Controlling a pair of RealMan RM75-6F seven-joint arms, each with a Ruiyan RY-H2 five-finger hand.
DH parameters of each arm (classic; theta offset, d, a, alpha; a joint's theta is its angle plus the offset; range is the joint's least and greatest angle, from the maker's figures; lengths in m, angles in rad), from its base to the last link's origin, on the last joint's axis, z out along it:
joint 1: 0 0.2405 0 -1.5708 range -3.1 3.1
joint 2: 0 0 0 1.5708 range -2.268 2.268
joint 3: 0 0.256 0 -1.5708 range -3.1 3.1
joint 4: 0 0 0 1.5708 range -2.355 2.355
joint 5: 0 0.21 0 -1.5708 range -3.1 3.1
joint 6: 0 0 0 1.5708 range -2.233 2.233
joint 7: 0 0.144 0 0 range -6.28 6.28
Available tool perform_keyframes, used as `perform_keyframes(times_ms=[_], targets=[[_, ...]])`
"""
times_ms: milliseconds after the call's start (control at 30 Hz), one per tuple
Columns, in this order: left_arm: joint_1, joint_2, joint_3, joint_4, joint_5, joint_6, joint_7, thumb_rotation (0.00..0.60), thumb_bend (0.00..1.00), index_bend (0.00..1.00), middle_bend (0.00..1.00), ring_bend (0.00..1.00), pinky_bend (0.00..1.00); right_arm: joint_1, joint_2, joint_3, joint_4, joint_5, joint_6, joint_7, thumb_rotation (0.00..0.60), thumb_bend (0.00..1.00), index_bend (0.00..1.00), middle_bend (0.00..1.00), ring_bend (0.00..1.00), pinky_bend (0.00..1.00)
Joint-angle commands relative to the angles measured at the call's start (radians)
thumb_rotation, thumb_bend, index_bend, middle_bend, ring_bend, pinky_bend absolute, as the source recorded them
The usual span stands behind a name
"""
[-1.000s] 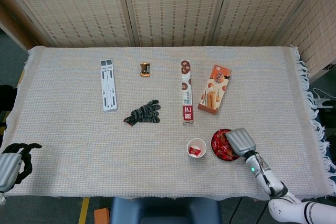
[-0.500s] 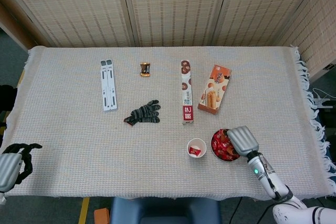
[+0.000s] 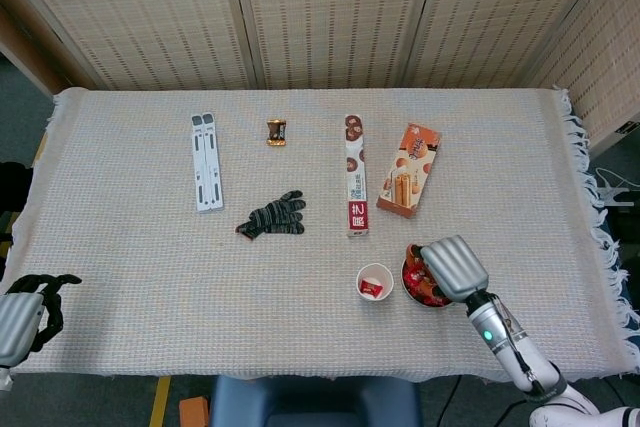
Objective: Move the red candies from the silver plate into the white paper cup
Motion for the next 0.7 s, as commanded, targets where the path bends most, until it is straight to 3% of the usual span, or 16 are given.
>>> perform_keyframes(times_ms=[33, 500, 700], targets=[[0.0, 0.001, 0.0, -0.001, -0.001, 0.0, 0.0, 0.6, 0.64, 0.31, 0.39, 0.27, 0.24, 0.018, -0.001, 0.007, -0.021, 0.008, -0.014, -0.019, 0.6, 0.36, 0.73, 0.75, 0.73, 1.0], [0.002, 0.004, -0.002, -0.001, -0.002, 0.004, -0.008, 0.6, 0.64, 0.3, 0.39, 0.27, 0.24, 0.101, -0.082, 0.021, 0.003, 0.115, -0.085, -0.069, 0.6, 0.36, 0.72, 0.75, 0.73, 1.0], [0.002, 0.004, -0.003, 0.001, -0.005, 0.002, -0.01, 0.6, 0.64, 0.31, 0.39, 0.27, 0.24, 0.114, -0.09, 0.019, 0.009, 0.127, -0.091, -0.056, 0.6, 0.36, 0.65, 0.75, 0.73, 1.0]])
